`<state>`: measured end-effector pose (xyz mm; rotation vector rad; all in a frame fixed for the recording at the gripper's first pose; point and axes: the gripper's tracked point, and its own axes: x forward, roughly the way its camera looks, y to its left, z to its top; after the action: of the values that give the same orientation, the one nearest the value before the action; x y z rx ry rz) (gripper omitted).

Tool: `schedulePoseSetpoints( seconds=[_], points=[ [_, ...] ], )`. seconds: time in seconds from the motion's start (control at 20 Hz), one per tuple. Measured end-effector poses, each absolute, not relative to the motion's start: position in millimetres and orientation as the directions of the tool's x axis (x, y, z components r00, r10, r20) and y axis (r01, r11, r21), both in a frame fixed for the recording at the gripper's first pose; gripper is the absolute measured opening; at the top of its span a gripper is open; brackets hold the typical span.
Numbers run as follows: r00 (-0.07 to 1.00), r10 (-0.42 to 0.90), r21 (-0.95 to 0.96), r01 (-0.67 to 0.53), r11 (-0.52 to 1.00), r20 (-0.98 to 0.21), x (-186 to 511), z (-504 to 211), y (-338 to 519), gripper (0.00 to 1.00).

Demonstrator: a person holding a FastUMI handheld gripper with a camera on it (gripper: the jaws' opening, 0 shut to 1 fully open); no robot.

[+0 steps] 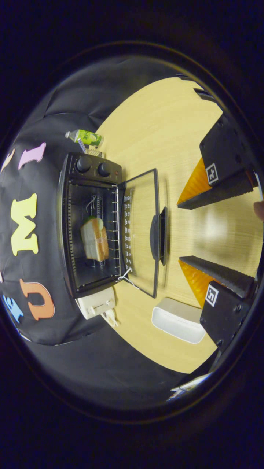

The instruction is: Open the toaster oven, put the food inside, and close the toaster oven door.

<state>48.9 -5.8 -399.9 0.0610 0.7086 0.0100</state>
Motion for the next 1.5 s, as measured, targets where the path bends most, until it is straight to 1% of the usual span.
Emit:
schedulePoseSetpoints(
  seconds=[0.3, 0.55, 0.95, 1.15, 1.3, 1.5],
  points=[
    [0.752, -0.004, 0.040, 0.040, 0.998, -0.659, 66, -425, 3, 0.84],
    [0.750, -0.034, 0.020, 0.063, 0.998, -0.660, 86, -430, 7, 0.84],
    [0.723, -0.070, 0.000, 0.097, 0.995, -0.687, 95, -442, 0, 0.84],
    [0.726, -0.069, 0.012, 0.105, 0.994, -0.684, 91, -425, 1, 0.84],
    [0.766, -0.058, 0.019, 0.091, 0.996, -0.641, 89, -399, -2, 0.84],
    [0.792, -0.064, 0.019, 0.095, 0.995, -0.607, 92, -375, 0, 0.84]
  ],
)
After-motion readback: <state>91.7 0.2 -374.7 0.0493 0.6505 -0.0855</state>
